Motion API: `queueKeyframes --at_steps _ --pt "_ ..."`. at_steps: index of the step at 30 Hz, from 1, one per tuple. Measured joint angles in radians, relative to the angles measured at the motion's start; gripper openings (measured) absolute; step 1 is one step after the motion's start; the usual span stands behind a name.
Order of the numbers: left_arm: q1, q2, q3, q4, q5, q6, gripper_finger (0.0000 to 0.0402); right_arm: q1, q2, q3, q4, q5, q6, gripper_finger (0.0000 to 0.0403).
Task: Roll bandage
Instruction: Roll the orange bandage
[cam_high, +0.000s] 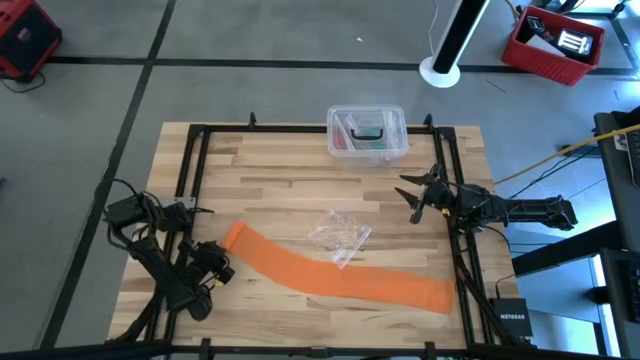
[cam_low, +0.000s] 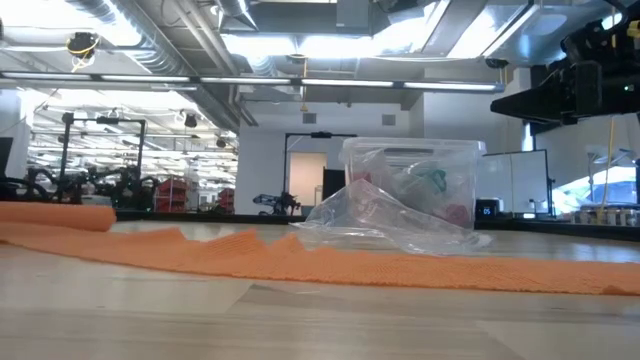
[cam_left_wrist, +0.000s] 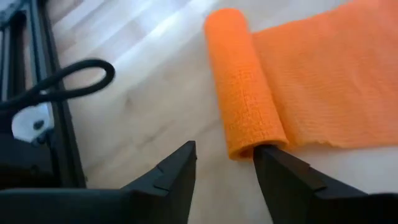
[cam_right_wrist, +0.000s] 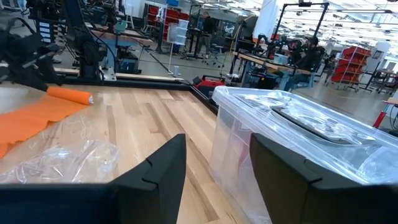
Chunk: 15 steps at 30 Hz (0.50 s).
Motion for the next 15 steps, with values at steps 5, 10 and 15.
queueKeyframes --at_steps 5,10,15 --pt "0.057 0.0 -0.066 0.087 -0.088 0.02 0.0086 0.0 0.0 0.0 -0.001 0.0 0.022 0.0182" --pt "0.12 0.0 -0.091 0.111 -0.201 0.064 0.001 0.0 0.0 0.0 -0.005 0.0 0.031 0.0182" --pt "0.169 -0.05 -0.035 0.023 -0.232 0.118 0.0004 0.0 0.0 0.0 0.013 -0.007 0.031 0.0182"
